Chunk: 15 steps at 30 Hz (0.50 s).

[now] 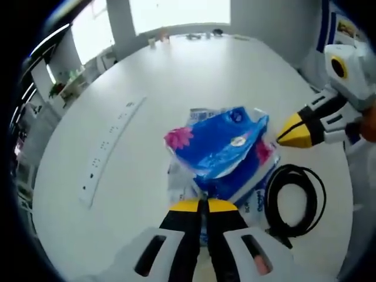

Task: Arrange the tabletop items into an orderly group along one side of the table until the central work area is clear of visible clutter.

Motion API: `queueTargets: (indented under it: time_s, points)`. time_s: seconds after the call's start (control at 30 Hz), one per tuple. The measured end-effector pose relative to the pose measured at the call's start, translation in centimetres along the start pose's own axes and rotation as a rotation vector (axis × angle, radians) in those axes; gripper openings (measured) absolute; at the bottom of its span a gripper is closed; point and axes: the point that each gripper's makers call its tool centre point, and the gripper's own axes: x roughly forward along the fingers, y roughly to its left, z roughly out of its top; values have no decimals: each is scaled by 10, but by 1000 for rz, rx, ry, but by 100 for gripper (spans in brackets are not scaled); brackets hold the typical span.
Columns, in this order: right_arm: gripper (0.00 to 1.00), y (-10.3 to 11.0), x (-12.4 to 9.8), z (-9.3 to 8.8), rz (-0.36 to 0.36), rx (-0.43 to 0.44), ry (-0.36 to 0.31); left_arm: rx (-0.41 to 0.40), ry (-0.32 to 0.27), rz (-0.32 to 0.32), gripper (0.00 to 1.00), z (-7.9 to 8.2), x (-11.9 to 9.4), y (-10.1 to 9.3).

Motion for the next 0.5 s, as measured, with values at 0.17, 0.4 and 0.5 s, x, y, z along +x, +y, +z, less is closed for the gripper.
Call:
queueTargets:
  time_s: [0.17, 0.4, 0.5]
  points:
    - [0, -5, -4, 7, -5, 1, -19, -28, -27, 7, 0, 9, -7, 0]
    - [0, -16, -17, 27, -14, -10, -65, -45, -45, 9, 0, 19, -14, -6]
    - [0, -22, -22, 34, -23, -16, -83, -58, -70, 9, 0, 28, -18, -9]
